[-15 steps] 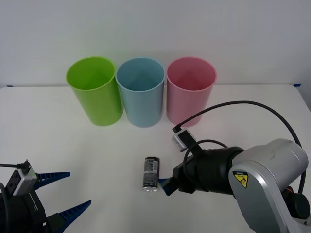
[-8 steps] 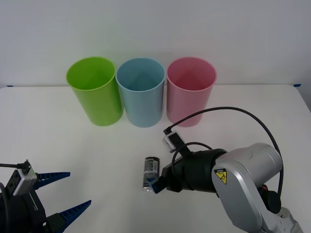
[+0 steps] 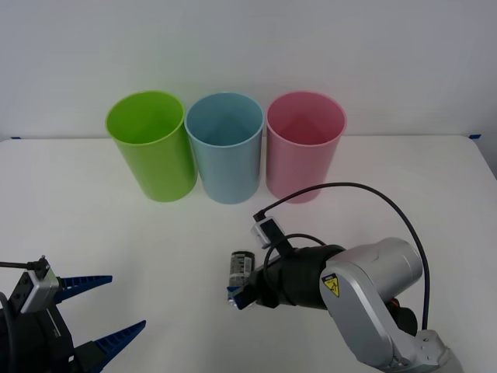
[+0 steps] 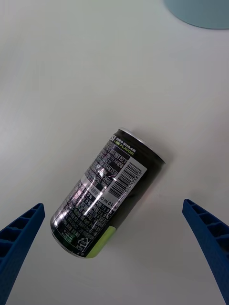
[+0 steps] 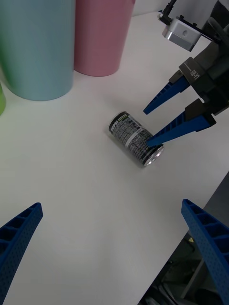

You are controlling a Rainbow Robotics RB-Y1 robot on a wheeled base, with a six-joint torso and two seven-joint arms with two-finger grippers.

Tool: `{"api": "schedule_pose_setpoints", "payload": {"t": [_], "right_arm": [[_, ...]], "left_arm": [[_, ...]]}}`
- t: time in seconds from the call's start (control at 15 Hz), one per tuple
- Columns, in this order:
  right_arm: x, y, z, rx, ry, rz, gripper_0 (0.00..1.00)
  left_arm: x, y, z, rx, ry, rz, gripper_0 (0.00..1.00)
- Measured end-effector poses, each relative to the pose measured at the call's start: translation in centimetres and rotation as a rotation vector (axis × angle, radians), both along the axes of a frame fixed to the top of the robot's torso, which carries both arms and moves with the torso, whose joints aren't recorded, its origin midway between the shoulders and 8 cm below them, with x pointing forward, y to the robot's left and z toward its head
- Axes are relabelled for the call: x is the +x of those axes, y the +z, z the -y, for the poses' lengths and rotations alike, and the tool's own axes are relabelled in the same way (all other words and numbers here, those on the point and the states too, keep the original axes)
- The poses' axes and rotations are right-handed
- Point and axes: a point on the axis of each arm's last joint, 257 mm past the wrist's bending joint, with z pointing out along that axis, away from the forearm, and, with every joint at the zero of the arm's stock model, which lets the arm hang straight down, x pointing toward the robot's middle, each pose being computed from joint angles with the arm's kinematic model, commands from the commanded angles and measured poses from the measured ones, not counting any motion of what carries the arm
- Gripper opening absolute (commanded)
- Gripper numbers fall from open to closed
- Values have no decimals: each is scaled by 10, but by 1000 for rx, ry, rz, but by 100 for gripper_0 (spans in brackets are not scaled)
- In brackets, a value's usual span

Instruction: Put cans in the blue bin and PET bottles in the pink bin and trash in the green bin.

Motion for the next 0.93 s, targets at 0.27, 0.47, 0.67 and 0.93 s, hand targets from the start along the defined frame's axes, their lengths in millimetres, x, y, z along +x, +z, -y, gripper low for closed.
{"api": "schedule_pose_setpoints", "payload": {"t": [0.27,0.47,0.67,0.93], "right_arm": [[3,-9,-9,7,6,5,100],[7,-15,-14,9,7,3,100],[9,-19,-16,12,4,0,100],[7,-24,-20,10,11,-4,100]], "left_arm": [[0,0,0,0,0,0,100],[0,0,0,0,0,0,100],[0,0,0,0,0,0,100],[0,0,0,0,0,0,100]]}}
